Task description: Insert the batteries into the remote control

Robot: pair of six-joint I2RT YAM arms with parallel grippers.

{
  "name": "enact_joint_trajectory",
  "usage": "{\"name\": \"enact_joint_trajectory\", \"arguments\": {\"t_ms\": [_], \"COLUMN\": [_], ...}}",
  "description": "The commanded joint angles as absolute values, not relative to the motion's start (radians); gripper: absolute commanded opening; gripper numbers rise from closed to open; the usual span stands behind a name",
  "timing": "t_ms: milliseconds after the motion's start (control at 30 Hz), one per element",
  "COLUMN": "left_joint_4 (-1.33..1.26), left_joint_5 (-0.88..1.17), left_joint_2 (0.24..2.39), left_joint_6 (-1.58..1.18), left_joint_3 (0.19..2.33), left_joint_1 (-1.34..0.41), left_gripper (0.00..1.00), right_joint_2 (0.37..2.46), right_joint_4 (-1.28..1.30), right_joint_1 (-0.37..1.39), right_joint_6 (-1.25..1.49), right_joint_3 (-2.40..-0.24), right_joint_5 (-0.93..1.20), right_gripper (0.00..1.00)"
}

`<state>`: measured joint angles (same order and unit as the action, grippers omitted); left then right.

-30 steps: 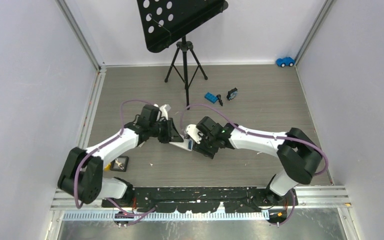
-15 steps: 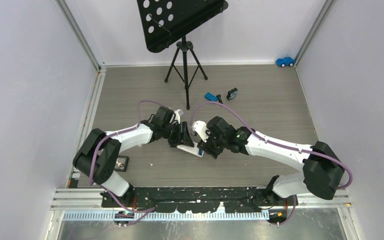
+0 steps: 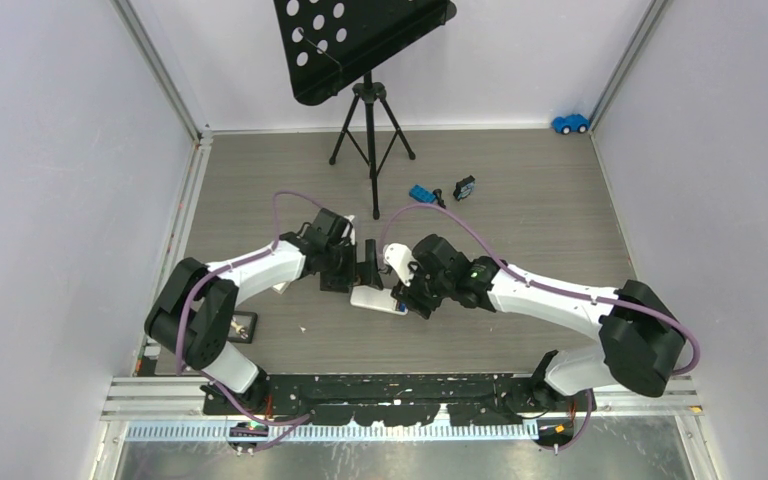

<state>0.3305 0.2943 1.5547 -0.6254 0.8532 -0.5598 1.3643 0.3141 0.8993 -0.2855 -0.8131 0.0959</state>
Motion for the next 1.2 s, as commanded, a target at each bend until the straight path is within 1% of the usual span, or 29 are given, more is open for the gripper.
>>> {"name": "enact_joint_trajectory", "arguments": {"t_ms": [0, 67, 167, 233, 333, 467, 633, 800, 867, 967, 1033, 1167], "left_joint_4": [0.393, 0.404, 0.407, 0.405, 0.403, 0.359, 0.221, 0.062, 0.037, 0.159, 0.202, 0.221], "left_joint_5": [0.223, 0.214, 0.224, 0.248, 0.314, 0.476, 0.691, 0.809, 0.812, 0.692, 0.638, 0.595], "left_joint_2": [1.517, 1.500, 1.445, 1.397, 1.326, 1.261, 1.285, 1.314, 1.312, 1.312, 1.313, 1.328], "left_joint_6": [-0.603, -0.608, -0.629, -0.643, -0.662, -0.694, -0.739, -0.820, -0.830, -0.760, -0.725, -0.700], "left_joint_3": [0.892, 0.889, 0.872, 0.859, 0.852, 0.844, 0.810, 0.765, 0.754, 0.773, 0.775, 0.765], "left_joint_1": [-0.550, -0.539, -0.517, -0.503, -0.496, -0.495, -0.495, -0.495, -0.495, -0.495, -0.495, -0.495], "left_gripper": [0.99, 0.96, 0.85, 0.81, 0.80, 0.80, 0.81, 0.81, 0.81, 0.81, 0.79, 0.73], "right_joint_2": [1.398, 1.404, 1.397, 1.381, 1.339, 1.277, 1.203, 1.174, 1.175, 1.199, 1.220, 1.267], "right_joint_4": [0.270, 0.267, 0.264, 0.260, 0.242, 0.213, 0.145, 0.144, 0.146, 0.146, 0.149, 0.200], "right_joint_1": [0.897, 0.898, 0.897, 0.897, 0.897, 0.897, 0.898, 0.897, 0.898, 0.898, 0.897, 0.898], "right_joint_6": [-0.299, -0.299, -0.298, -0.296, -0.290, -0.281, -0.271, -0.271, -0.275, -0.261, -0.230, -0.040], "right_joint_3": [-0.836, -0.839, -0.839, -0.836, -0.825, -0.811, -0.787, -0.800, -0.802, -0.807, -0.811, -0.841], "right_joint_5": [0.126, 0.129, 0.139, 0.150, 0.179, 0.228, 0.277, 0.292, 0.297, 0.270, 0.240, 0.084], "right_gripper": [0.59, 0.59, 0.59, 0.59, 0.59, 0.59, 0.61, 0.61, 0.62, 0.62, 0.64, 0.66]}}
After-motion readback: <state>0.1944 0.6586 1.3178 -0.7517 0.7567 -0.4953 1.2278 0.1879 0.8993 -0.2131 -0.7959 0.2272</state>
